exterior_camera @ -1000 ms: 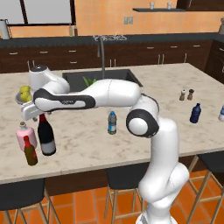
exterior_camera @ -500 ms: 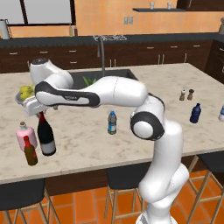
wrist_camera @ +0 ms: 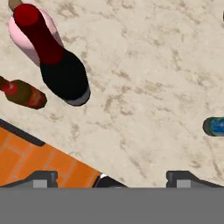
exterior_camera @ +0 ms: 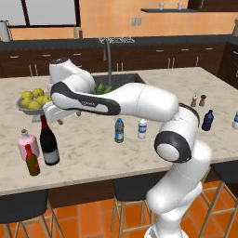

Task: Move the plastic bottles in the middle to the plastics group, and the glass bottles in the middle to the glass group.

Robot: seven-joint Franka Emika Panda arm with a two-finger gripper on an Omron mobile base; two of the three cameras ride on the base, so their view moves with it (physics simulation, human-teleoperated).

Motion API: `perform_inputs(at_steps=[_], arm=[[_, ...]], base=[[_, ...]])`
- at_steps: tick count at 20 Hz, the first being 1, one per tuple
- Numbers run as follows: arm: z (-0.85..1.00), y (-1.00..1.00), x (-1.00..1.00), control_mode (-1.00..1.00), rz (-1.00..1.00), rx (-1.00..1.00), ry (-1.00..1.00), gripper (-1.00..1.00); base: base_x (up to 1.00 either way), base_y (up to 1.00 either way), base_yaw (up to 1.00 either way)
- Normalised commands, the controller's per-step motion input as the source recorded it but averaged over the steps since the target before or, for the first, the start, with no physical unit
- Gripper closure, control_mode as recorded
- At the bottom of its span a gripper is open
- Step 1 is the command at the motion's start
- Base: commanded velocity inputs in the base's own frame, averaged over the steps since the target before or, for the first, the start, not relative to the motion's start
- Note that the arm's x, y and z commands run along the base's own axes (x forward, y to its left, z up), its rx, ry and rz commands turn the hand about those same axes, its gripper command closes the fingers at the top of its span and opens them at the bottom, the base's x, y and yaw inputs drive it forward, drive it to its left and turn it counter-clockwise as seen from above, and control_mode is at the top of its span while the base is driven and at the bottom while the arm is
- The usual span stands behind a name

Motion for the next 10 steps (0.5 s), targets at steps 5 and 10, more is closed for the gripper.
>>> perform_inputs(at_steps=[5, 10], arm=[[-0.13, -1.00, -0.50, -1.00, -0.02, 0.00, -0.06, -1.00], [-0.09, -0.99, -0.06, -1.00, -0.08, 0.00, 0.01, -1.00]], base=[[0.00, 0.00, 0.00], [0.00, 0.00, 0.00]])
